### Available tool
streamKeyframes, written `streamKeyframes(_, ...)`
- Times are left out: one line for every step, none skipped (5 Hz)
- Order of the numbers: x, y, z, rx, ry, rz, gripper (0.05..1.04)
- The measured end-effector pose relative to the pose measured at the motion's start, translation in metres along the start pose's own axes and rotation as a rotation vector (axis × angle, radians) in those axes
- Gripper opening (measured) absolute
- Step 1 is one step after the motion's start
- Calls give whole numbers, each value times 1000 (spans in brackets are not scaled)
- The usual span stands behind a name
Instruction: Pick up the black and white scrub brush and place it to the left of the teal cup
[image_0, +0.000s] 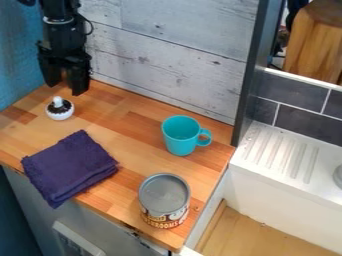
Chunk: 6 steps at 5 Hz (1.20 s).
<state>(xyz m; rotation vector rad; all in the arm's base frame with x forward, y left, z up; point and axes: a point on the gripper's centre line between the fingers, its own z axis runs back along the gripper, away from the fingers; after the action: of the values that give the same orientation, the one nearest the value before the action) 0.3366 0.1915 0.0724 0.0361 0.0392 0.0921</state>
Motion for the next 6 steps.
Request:
streamKeyframes(-3, -3, -18, -20, 48, -4, 1001)
streamKeyframes(-1, -2, -21, -21, 48, -18, 1001)
streamKeyframes(-1, 9, -21, 47, 50, 3, 1001)
streamKeyframes(-2, 16, -29, 82, 84, 22, 1001)
streamKeyframes(3, 22, -33, 101, 99, 40, 1001)
streamKeyframes(5, 22, -41, 86, 126, 28, 964)
